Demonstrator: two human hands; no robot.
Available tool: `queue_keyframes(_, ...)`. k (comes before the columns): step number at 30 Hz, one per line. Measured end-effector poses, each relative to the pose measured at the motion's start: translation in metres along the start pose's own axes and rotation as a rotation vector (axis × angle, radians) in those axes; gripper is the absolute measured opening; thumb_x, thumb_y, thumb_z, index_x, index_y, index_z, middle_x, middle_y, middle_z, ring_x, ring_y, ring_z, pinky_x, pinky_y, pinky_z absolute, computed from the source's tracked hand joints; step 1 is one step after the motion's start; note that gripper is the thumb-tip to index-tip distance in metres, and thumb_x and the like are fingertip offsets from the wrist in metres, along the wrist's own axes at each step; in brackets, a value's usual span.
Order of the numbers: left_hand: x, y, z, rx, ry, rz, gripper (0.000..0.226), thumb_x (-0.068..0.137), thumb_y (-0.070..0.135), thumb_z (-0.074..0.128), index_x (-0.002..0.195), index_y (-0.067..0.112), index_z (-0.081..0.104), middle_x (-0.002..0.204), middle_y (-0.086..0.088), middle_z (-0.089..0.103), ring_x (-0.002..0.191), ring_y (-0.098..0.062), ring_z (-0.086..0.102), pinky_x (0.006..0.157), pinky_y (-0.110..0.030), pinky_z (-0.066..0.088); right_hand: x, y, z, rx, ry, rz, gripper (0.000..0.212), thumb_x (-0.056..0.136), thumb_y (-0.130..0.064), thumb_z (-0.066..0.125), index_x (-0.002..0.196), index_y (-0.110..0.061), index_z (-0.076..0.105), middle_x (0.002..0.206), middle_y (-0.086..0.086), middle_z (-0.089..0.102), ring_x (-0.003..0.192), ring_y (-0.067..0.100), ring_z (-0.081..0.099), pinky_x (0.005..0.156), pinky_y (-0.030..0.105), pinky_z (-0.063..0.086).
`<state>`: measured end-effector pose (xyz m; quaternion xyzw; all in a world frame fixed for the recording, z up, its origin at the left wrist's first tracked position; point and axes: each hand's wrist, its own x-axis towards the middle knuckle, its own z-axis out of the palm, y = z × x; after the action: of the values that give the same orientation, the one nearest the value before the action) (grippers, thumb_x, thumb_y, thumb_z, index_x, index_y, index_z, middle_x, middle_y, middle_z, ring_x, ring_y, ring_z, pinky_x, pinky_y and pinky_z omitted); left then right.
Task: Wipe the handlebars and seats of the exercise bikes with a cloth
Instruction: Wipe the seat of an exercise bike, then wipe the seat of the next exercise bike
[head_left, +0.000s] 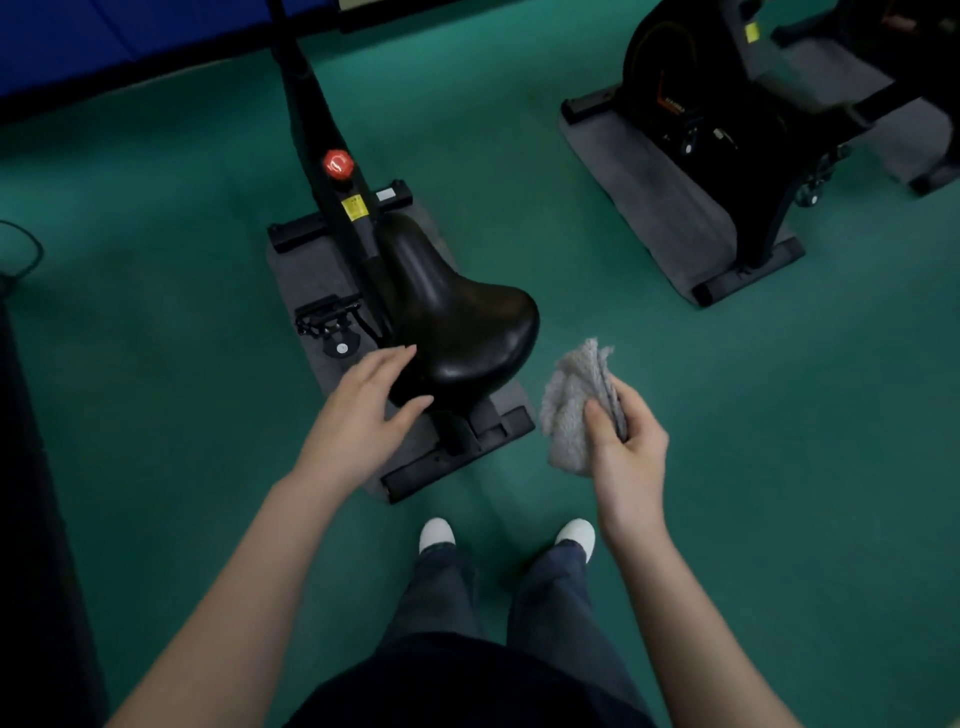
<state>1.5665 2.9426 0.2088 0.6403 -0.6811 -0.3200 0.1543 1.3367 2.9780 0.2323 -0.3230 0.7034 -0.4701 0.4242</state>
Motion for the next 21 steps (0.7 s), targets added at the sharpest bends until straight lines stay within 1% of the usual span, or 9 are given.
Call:
queue_keyframes(2, 0.007, 0.02, 0.002, 0.121, -0.01, 0.044, 0.06, 0.091, 0.041, 0.053, 0.144, 0.018, 0.037, 0.144, 0.002, 0.04, 0.133, -0.018, 0.036, 0.111, -0.038, 0.031, 0.009, -0.002, -0.024, -0.014, -0.007, -0.013, 0.028, 0.093, 0.001, 0.051, 0.115, -0.01, 0.063, 0.11, 0.007, 0.068, 0.104, 0.022, 0.064, 0.097, 0.045, 0.049)
queue_keyframes(3, 0.012, 0.031, 0.005, 0.187, -0.017, 0.067, 0.061, 0.092, 0.044, 0.051, 0.144, 0.017, 0.036, 0.145, 0.001, 0.04, 0.133, -0.019, 0.035, 0.111, -0.04, 0.032, 0.014, -0.003, -0.037, -0.02, -0.009, -0.016, 0.028, 0.092, 0.0, 0.051, 0.114, -0.011, 0.064, 0.109, 0.006, 0.069, 0.103, 0.022, 0.064, 0.097, 0.045, 0.049)
queue_keyframes(7, 0.032, 0.085, 0.028, 0.383, -0.085, 0.149, 0.061, 0.093, 0.047, 0.048, 0.144, 0.017, 0.037, 0.146, 0.001, 0.039, 0.134, -0.02, 0.035, 0.108, -0.038, 0.033, 0.038, -0.002, -0.099, -0.065, -0.012, -0.035, 0.03, 0.091, 0.002, 0.051, 0.111, -0.016, 0.066, 0.103, 0.001, 0.07, 0.099, 0.02, 0.064, 0.093, 0.04, 0.05)
queue_keyframes(10, 0.044, 0.136, 0.059, 0.444, -0.161, 0.199, 0.058, 0.093, 0.049, 0.046, 0.143, 0.019, 0.038, 0.145, 0.003, 0.041, 0.133, -0.018, 0.036, 0.105, -0.035, 0.034, 0.056, -0.003, -0.157, -0.113, 0.008, -0.067, 0.034, 0.089, 0.002, 0.052, 0.109, -0.023, 0.065, 0.102, -0.007, 0.07, 0.1, 0.014, 0.064, 0.088, 0.022, 0.048)
queue_keyframes(12, 0.052, 0.172, 0.084, 0.464, -0.202, 0.235, 0.058, 0.094, 0.049, 0.044, 0.143, 0.021, 0.037, 0.144, 0.005, 0.041, 0.132, -0.018, 0.037, 0.105, -0.035, 0.034, 0.068, -0.001, -0.199, -0.164, 0.034, -0.082, 0.035, 0.089, 0.0, 0.053, 0.113, -0.022, 0.065, 0.106, -0.008, 0.069, 0.099, 0.006, 0.063, 0.083, 0.007, 0.044)
queue_keyframes(14, 0.059, 0.208, 0.111, 0.478, -0.245, 0.27, 0.058, 0.094, 0.05, 0.042, 0.144, 0.022, 0.035, 0.146, 0.006, 0.039, 0.134, -0.017, 0.035, 0.107, -0.034, 0.033, 0.076, 0.001, -0.242, -0.198, 0.074, -0.085, 0.034, 0.089, -0.001, 0.053, 0.114, -0.021, 0.066, 0.105, -0.009, 0.069, 0.095, -0.004, 0.061, 0.077, -0.001, 0.04)
queue_keyframes(16, 0.066, 0.244, 0.139, 0.504, -0.284, 0.309, 0.058, 0.095, 0.051, 0.041, 0.145, 0.023, 0.034, 0.147, 0.006, 0.038, 0.135, -0.016, 0.034, 0.108, -0.034, 0.031, 0.082, 0.004, -0.282, -0.225, 0.113, -0.095, 0.034, 0.088, -0.001, 0.054, 0.113, -0.022, 0.066, 0.102, -0.012, 0.068, 0.089, -0.01, 0.059, 0.074, -0.003, 0.038)
queue_keyframes(18, 0.071, 0.278, 0.163, 0.524, -0.324, 0.341, 0.058, 0.095, 0.051, 0.04, 0.145, 0.023, 0.033, 0.147, 0.005, 0.039, 0.135, -0.016, 0.034, 0.109, -0.035, 0.031, 0.087, 0.007, -0.319, -0.239, 0.139, -0.096, 0.035, 0.088, -0.001, 0.054, 0.111, -0.024, 0.066, 0.099, -0.018, 0.067, 0.09, -0.009, 0.06, 0.074, -0.002, 0.038)
queue_keyframes(21, 0.078, 0.321, 0.195, 0.545, -0.342, 0.401, 0.057, 0.095, 0.051, 0.04, 0.145, 0.023, 0.034, 0.145, 0.005, 0.041, 0.134, -0.015, 0.035, 0.108, -0.034, 0.031, 0.095, 0.01, -0.363, -0.239, 0.176, -0.087, 0.035, 0.088, -0.001, 0.053, 0.111, -0.024, 0.066, 0.097, -0.024, 0.065, 0.089, -0.016, 0.057, 0.071, -0.002, 0.038)
